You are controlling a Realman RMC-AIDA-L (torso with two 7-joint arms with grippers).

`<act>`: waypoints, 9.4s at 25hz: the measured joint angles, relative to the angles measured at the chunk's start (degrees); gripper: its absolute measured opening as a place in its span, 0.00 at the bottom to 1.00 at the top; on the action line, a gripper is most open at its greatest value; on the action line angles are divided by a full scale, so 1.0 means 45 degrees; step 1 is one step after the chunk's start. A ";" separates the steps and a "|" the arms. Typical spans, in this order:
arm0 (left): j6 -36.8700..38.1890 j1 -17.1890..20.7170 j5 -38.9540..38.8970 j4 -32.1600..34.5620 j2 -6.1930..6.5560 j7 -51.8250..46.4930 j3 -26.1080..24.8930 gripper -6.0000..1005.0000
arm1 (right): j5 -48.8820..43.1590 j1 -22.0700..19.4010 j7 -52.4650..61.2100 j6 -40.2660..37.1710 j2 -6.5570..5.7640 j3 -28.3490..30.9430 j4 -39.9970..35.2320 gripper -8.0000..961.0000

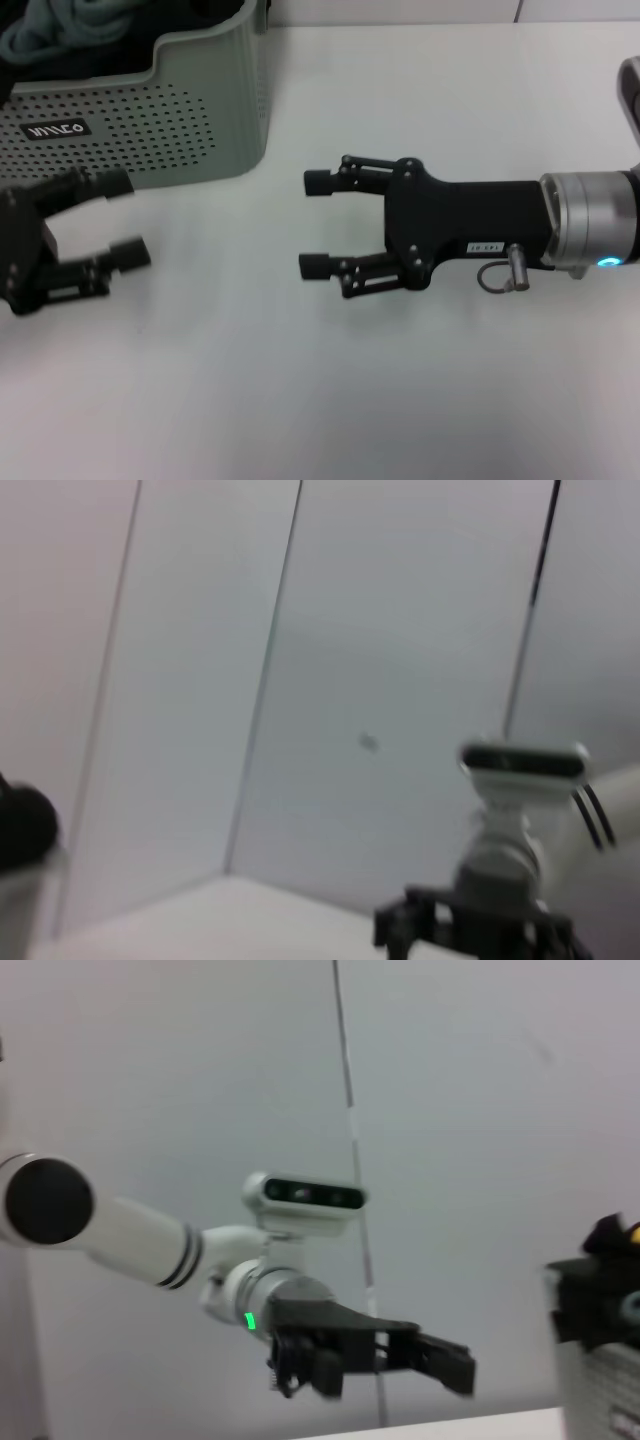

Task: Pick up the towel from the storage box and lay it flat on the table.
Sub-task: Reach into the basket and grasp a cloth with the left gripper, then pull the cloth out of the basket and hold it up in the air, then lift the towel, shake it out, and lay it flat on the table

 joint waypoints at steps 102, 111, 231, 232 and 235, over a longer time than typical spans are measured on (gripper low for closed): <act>0.0770 -0.0732 -0.8188 0.5990 0.1972 -0.2150 0.5406 0.04 | 0.2438 0.0139 0.4056 0.3325 -0.0102 0.1190 0.0463 0.86; 0.0782 -0.0932 -0.8325 0.6031 0.1847 -0.2087 0.5420 0.04 | 0.2437 0.0419 0.4242 0.3338 0.0035 0.0750 0.0837 0.86; -0.0267 -0.3820 -0.1909 -0.2551 -0.1712 -0.2516 0.2594 0.44 | 0.2244 0.0345 0.1265 0.3044 -0.0713 0.7452 -0.7830 0.02; -0.0228 -0.3868 -0.1909 -0.2556 -0.1745 -0.2523 0.2594 0.44 | 0.2223 0.0338 0.1230 0.3044 -0.0681 0.7437 -0.7799 0.02; -0.0023 -0.4110 -0.1935 -0.2592 -0.1853 -0.2587 0.2595 0.44 | 0.2142 0.0322 0.1092 0.3033 -0.0605 0.7413 -0.7564 0.02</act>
